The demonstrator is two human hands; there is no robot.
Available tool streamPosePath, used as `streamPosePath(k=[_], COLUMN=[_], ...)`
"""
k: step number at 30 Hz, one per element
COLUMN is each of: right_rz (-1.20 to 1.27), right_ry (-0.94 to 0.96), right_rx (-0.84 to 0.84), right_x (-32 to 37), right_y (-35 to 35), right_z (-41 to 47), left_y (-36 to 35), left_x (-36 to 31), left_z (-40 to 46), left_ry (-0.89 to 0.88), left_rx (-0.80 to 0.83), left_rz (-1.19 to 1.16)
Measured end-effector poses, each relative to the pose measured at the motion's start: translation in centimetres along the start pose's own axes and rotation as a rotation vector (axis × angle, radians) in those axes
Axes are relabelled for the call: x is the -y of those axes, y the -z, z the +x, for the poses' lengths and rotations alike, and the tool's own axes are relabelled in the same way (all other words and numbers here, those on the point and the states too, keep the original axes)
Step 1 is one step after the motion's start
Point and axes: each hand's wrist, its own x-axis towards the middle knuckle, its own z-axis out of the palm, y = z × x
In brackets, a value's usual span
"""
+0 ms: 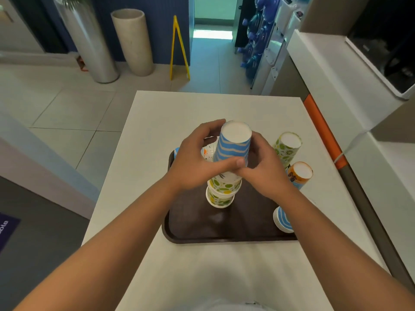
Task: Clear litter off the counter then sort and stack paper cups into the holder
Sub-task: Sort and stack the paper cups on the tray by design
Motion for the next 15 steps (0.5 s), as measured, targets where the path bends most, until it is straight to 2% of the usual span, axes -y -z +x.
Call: streamPosePath(k=[3, 7, 15], right_rz=[0.032, 0.077, 0.178], right_ry=[-0.016, 0.003, 0.030], right_rx=[-0.022, -0.081, -0.187], right_x=[0.4, 2.1, 5.0], right_y=[0.1, 0.8, 2.6], right_z=[0.7, 1.6, 2.3], left_y=[0.7, 0.9, -0.6], left_x=[0.9, 1.1, 0.2], left_z=[-1.0, -1.6, -0.2], left_ry=[0.034, 0.103, 0.075], left_rx=[0.003, 0.097, 0.087], left_rz=[0.026, 0.071, 0.101])
